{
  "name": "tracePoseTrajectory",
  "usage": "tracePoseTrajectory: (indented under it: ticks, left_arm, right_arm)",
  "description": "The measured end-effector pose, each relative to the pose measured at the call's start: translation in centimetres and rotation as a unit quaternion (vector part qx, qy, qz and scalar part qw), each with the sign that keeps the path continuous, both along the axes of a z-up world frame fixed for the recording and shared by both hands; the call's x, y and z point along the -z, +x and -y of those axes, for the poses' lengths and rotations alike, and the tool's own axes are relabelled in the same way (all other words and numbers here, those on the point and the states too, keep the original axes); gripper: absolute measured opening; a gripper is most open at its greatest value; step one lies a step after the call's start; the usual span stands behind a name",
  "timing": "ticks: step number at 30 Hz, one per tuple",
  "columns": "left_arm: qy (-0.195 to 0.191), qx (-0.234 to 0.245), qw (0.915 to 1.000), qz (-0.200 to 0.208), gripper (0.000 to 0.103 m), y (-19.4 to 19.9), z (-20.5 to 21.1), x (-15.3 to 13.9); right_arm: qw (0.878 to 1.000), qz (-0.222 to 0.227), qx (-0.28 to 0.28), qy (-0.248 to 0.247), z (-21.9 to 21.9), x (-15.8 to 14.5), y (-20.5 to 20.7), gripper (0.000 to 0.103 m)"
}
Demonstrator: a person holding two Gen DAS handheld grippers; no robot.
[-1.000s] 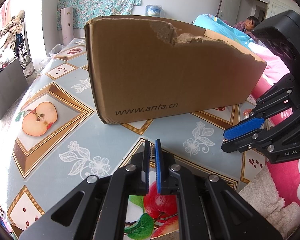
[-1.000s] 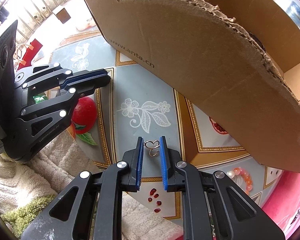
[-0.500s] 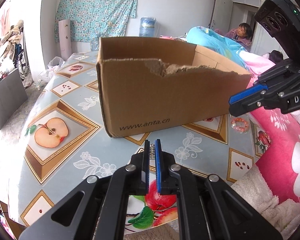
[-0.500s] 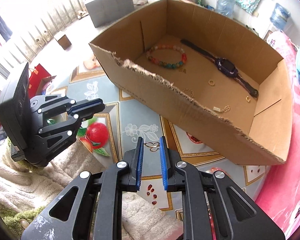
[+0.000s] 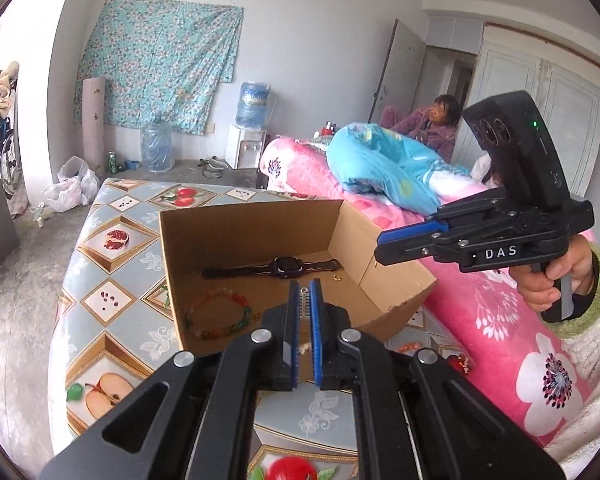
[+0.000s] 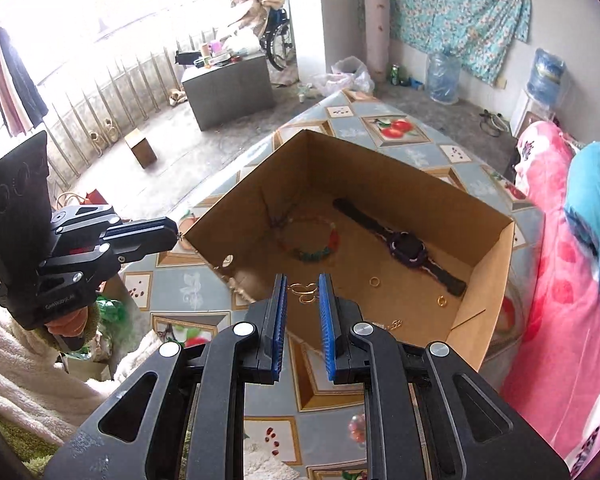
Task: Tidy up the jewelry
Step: 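Carry the gold knot charm into the box and open the right gripper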
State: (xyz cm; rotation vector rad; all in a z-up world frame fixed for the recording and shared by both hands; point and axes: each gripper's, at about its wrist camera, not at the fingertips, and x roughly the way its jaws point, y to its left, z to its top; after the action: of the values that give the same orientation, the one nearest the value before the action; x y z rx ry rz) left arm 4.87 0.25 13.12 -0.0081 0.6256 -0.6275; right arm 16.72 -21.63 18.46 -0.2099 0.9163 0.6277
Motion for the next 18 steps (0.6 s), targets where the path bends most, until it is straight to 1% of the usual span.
tracePoseTrajectory:
  ticks: [2, 3, 5, 8, 10, 12, 14, 16, 18]
  left_arm:
    - [0.038, -0.004, 0.9989, -0.028, 0.005, 2.7, 1.7, 0.6]
    - [0.057, -0.006, 0.9971, -0.05, 0.005, 4.1, 2.5, 1.1]
    - [0.08, 0.004, 0.9911, -0.107, 0.005, 6.8, 4.1, 2.5]
    - [0.108, 0.015, 0.9779, -0.179, 0.005, 10.2, 5.9, 4.9]
    - [0.122, 0.018, 0.9672, -0.222, 0.005, 11.9, 6.7, 6.4]
    - [0.129, 0.018, 0.9565, -0.261, 0.005, 13.5, 7.0, 7.7]
    - [0.128, 0.017, 0.9446, -0.302, 0.005, 14.6, 7.1, 8.9]
    - [0.139, 0.013, 0.9361, -0.323, 0.005, 15.2, 7.3, 9.7]
    - [0.153, 0.01, 0.9312, -0.331, 0.005, 15.4, 7.5, 10.2]
  right_arm:
    - [1.0, -0.03, -0.002, -0.008, 0.2, 1.4, 2.5, 0.014]
    - [0.999, -0.045, 0.0, -0.014, 0.2, 2.2, 3.7, 0.014]
    - [0.997, -0.073, -0.001, -0.031, 0.1, 4.1, 5.7, 0.014]
    - [0.993, -0.102, -0.006, -0.055, -0.2, 6.4, 7.8, 0.014]
    - [0.991, -0.114, -0.011, -0.073, -0.4, 7.6, 8.7, 0.014]
    - [0.989, -0.119, -0.015, -0.09, -0.6, 8.5, 9.4, 0.014]
    - [0.986, -0.127, -0.02, -0.104, -0.7, 9.4, 10.0, 0.014]
    - [0.984, -0.134, -0.022, -0.116, -0.6, 10.2, 10.5, 0.014]
    - [0.982, -0.138, -0.023, -0.127, -0.6, 10.7, 10.8, 0.014]
